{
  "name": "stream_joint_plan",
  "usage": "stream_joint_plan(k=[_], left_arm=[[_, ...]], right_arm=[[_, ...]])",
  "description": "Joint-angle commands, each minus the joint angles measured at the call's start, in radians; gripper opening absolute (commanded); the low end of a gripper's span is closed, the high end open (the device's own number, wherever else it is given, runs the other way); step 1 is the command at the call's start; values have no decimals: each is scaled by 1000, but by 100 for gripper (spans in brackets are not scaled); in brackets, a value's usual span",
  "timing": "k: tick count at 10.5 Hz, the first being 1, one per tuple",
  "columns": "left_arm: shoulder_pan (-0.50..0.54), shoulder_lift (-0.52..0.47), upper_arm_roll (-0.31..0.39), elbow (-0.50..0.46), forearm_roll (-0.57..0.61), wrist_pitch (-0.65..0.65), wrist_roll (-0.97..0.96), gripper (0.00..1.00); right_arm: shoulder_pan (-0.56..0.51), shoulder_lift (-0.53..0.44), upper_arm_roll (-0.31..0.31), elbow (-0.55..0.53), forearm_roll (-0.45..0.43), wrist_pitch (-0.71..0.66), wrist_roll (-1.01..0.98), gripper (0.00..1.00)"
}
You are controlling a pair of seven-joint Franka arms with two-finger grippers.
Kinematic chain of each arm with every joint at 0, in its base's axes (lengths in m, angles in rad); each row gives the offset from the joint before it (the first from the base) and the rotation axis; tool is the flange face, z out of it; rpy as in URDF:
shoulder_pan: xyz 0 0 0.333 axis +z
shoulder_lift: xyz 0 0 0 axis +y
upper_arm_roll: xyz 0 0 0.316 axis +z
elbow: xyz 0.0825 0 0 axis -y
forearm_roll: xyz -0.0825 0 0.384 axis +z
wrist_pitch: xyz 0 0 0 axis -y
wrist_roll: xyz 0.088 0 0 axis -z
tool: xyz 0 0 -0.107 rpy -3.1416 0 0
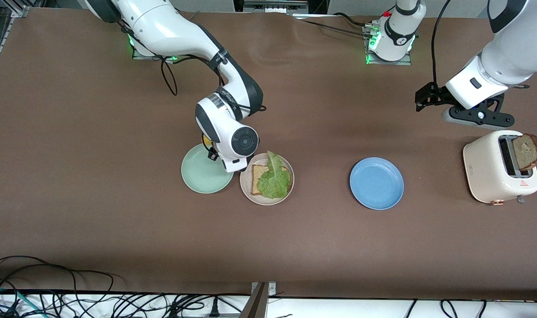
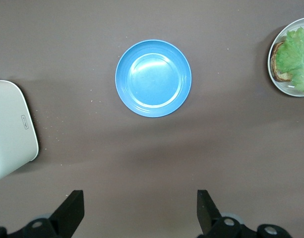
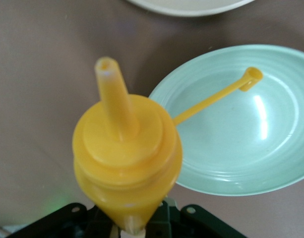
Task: Make sandwich on beige plate with both arms
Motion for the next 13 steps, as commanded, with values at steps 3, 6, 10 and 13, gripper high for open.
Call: stream_joint_plan(k=[3, 6, 10, 13], left_arm=[[2, 6, -1, 22, -24, -20, 16, 100], [2, 6, -1, 22, -24, -20, 16, 100], [2, 6, -1, 22, -24, -20, 16, 100], [0, 6, -1, 22, -24, -20, 16, 100]], right_arm=[[21, 77, -26, 134, -13, -82, -93, 0], [21, 122, -34, 174, 18, -41, -90, 0], [21, 162, -52, 222, 67, -3, -87, 0], [12, 124, -52, 222, 90, -40, -85, 0]])
